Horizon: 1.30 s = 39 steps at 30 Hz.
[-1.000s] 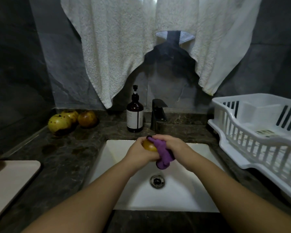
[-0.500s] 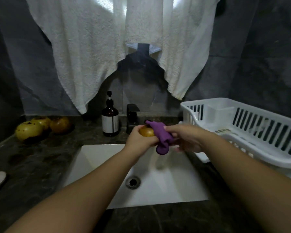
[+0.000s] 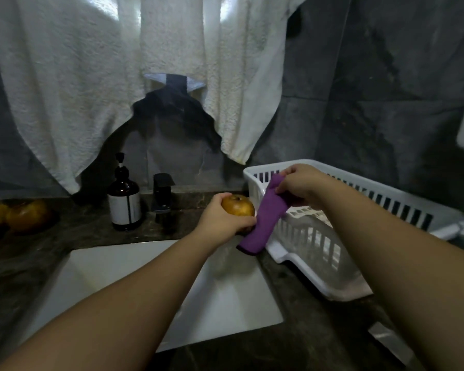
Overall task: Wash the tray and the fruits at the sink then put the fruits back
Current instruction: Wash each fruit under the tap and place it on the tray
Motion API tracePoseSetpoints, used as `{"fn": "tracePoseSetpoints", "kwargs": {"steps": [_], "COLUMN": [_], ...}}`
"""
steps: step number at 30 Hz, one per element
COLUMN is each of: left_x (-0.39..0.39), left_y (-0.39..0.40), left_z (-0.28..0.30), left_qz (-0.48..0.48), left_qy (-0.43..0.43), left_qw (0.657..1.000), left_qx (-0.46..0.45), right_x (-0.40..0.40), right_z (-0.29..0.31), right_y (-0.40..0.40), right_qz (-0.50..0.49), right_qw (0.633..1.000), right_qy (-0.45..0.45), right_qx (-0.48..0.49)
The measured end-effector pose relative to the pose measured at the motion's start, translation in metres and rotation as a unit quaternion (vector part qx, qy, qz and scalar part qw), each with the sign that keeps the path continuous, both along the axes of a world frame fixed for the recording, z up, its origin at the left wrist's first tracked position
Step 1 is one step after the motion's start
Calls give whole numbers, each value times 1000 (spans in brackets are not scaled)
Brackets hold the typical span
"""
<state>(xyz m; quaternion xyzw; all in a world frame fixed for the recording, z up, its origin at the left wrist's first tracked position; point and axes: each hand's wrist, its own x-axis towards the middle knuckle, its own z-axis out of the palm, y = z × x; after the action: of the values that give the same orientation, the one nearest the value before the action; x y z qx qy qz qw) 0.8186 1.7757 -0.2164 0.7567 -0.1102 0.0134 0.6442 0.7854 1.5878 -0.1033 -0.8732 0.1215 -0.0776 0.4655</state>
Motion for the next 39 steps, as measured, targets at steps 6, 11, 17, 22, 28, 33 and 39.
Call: {"fn": "tracePoseSetpoints", "kwargs": {"steps": [6, 11, 17, 22, 28, 33, 39], "left_x": [0, 1, -4, -8, -31, -58, -98], "left_y": [-31, -33, -20, 9, 71, 128, 227], "left_z": [0, -2, -6, -5, -4, -8, -12], "left_qz": [-14, -33, -28, -5, -8, 53, 87], "left_qy": [1, 3, -10, 2, -3, 6, 74], "left_qw": [1000, 999, 999, 999, 999, 998, 993], "left_qx": [-1, -5, -28, -47, -38, 22, 43], "right_x": [1, 6, 7, -2, -9, -16, -32], "right_z": [-10, -16, -24, -5, -36, -73, -85], "right_y": [-21, -15, -12, 20, 97, 159, 241], "right_qz": [-44, -31, 46, 84, 200, 255, 309], "right_qw": [973, 948, 945, 957, 977, 963, 950], "right_qy": [102, 84, 133, -69, 39, 86, 46], "right_qx": [-203, -306, -295, -270, -62, 4, -3]}}
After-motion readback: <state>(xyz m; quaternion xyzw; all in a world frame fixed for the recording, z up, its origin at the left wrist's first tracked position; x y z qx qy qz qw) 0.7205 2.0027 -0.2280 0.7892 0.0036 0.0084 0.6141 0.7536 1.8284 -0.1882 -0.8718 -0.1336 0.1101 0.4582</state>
